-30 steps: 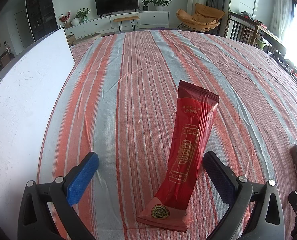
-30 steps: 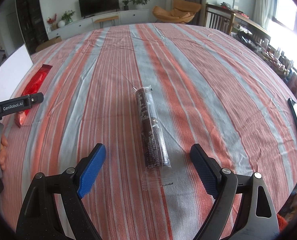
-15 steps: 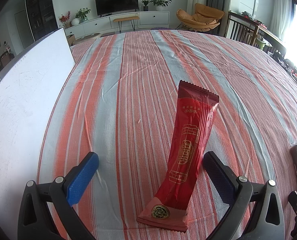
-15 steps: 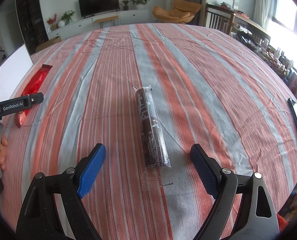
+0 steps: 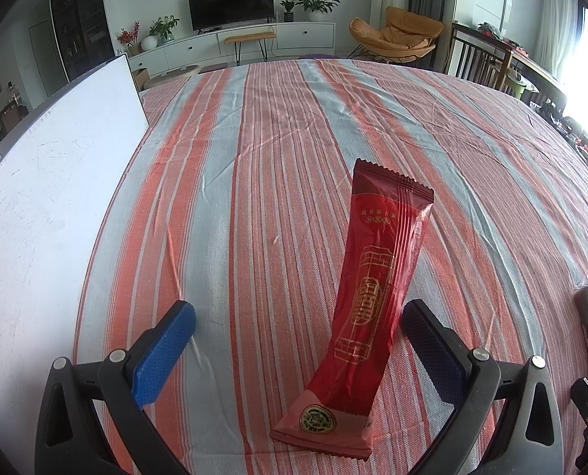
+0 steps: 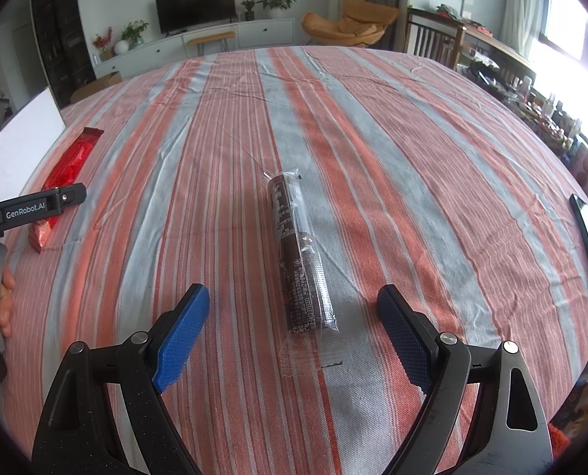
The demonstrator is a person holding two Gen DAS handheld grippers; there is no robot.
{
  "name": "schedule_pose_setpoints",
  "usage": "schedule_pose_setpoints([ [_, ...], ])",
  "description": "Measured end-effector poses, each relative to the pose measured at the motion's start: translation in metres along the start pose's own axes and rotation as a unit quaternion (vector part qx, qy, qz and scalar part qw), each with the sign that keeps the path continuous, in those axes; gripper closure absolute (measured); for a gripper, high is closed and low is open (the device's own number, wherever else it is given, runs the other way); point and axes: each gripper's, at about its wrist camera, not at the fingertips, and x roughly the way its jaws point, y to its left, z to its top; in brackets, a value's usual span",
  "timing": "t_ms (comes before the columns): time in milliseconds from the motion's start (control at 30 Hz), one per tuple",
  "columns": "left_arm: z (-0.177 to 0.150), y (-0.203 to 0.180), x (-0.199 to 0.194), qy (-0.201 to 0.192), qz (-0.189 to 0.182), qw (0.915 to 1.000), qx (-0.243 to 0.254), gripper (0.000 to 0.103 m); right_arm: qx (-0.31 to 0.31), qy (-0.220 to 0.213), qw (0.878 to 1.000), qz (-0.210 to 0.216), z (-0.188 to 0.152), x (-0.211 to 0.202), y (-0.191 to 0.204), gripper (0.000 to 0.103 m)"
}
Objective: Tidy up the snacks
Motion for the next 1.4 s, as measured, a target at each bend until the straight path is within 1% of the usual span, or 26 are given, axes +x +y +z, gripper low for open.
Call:
schedule_pose_setpoints([
  [533, 0.000, 0.000, 0.000, 0.000, 0.000, 1.0000, -0.001, 0.000, 0.003, 0.001, 1.000, 0.005, -0.002, 0.001, 0.000, 0.014],
  [567, 0.000, 0.000, 0.000, 0.000, -0.001, 1.0000, -0.001, 0.000, 0.010, 0.001, 1.000, 0.014, -0.003, -0.002, -0.003, 0.014],
  [600, 0.001, 0.000, 0.000, 0.004, -0.003, 1.0000, 0.001, 0.000, 0.029, 0.000, 0.999, 0.037, -0.003, -0.006, -0.011, 0.014],
  [633, 0.002, 0.000, 0.001, 0.014, -0.008, 0.9999, 0.005, 0.000, 0.045, 0.000, 0.997, 0.059, -0.001, -0.007, -0.019, 0.014],
  [667, 0.005, -0.001, 0.002, 0.034, -0.016, 0.9992, 0.014, 0.000, 0.069, 0.004, 0.994, 0.089, 0.001, -0.009, -0.029, 0.015],
  [700, 0.008, -0.005, 0.002, 0.053, -0.024, 0.9980, 0.025, 0.001, 0.075, 0.010, 0.993, 0.093, 0.005, -0.008, -0.033, 0.017],
  [733, 0.010, -0.009, 0.001, 0.065, -0.035, 0.9966, 0.037, 0.003, 0.070, 0.024, 0.993, 0.090, 0.008, -0.006, -0.033, 0.017],
  [767, 0.011, -0.013, 0.000, 0.066, -0.041, 0.9959, 0.045, 0.007, 0.052, 0.037, 0.994, 0.086, 0.013, -0.004, -0.030, 0.017],
  [800, 0.011, -0.017, -0.003, 0.063, -0.040, 0.9957, 0.055, 0.021, 0.032, 0.043, 0.995, 0.080, 0.017, -0.003, -0.025, 0.017],
  [833, 0.012, -0.021, -0.007, 0.053, -0.047, 0.9955, 0.063, 0.046, 0.011, 0.052, 0.996, 0.071, 0.022, 0.000, -0.017, 0.018],
  [867, 0.012, -0.024, -0.010, 0.049, -0.048, 0.9955, 0.066, 0.063, -0.009, 0.064, 0.996, 0.065, 0.027, 0.003, -0.011, 0.023],
  [900, 0.013, -0.025, -0.012, 0.049, -0.047, 0.9954, 0.067, 0.089, -0.016, 0.076, 0.995, 0.064, 0.030, 0.008, -0.005, 0.052],
  [933, 0.014, -0.026, -0.012, 0.056, -0.048, 0.9952, 0.065, 0.090, -0.021, 0.080, 0.995, 0.050, 0.033, 0.010, -0.003, 0.070],
  [967, 0.014, -0.022, -0.015, 0.058, -0.066, 0.9948, 0.051, 0.090, -0.025, 0.086, 0.995, 0.043, 0.037, 0.013, -0.003, 0.079],
  [1000, 0.011, -0.016, -0.022, 0.058, -0.087, 0.9941, 0.030, 0.091, -0.027, 0.091, 0.995, 0.041, 0.040, 0.016, -0.004, 0.083],
  [1033, 0.010, -0.012, -0.028, 0.055, -0.098, 0.9935, 0.018, 0.091, -0.024, 0.098, 0.994, 0.043, 0.042, 0.016, -0.006, 0.084],
  [1067, 0.005, -0.005, -0.043, 0.049, -0.120, 0.9916, -0.002, 0.091, -0.010, 0.103, 0.993, 0.055, 0.042, 0.013, -0.009, 0.084],
  [1100, 0.000, 0.003, -0.061, 0.041, -0.146, 0.9883, -0.021, 0.091, 0.008, 0.103, 0.992, 0.073, 0.041, 0.006, -0.013, 0.084],
  [1133, -0.004, 0.009, -0.080, 0.031, -0.165, 0.9853, -0.034, 0.091, 0.031, 0.099, 0.990, 0.097, 0.042, -0.003, -0.018, 0.084],
  [1167, -0.007, 0.014, -0.098, 0.021, -0.180, 0.9825, -0.044, 0.091, 0.044, 0.093, 0.988, 0.111, 0.044, -0.011, -0.020, 0.084],
  [1200, -0.010, 0.019, -0.117, 0.009, -0.194, 0.9796, -0.052, 0.091, 0.058, 0.086, 0.986, 0.132, 0.047, -0.022, -0.020, 0.084],
  [1267, -0.018, 0.030, -0.170, -0.030, -0.221, 0.9731, -0.059, 0.091, 0.068, 0.072, 0.980, 0.172, 0.058, -0.041, -0.010, 0.084],
  [1300, -0.021, 0.034, -0.197, -0.051, -0.228, 0.9709, -0.055, 0.091, 0.068, 0.063, 0.977, 0.193, 0.065, -0.053, 0.000, 0.084],
  [1333, -0.022, 0.037, -0.214, -0.065, -0.230, 0.9695, -0.053, 0.091, 0.066, 0.053, 0.972, 0.217, 0.072, -0.065, 0.013, 0.084],
  [1400, -0.028, 0.055, -0.252, -0.098, -0.227, 0.9675, -0.056, 0.091, 0.057, 0.033, 0.959, 0.277, 0.087, -0.094, 0.045, 0.084],
])
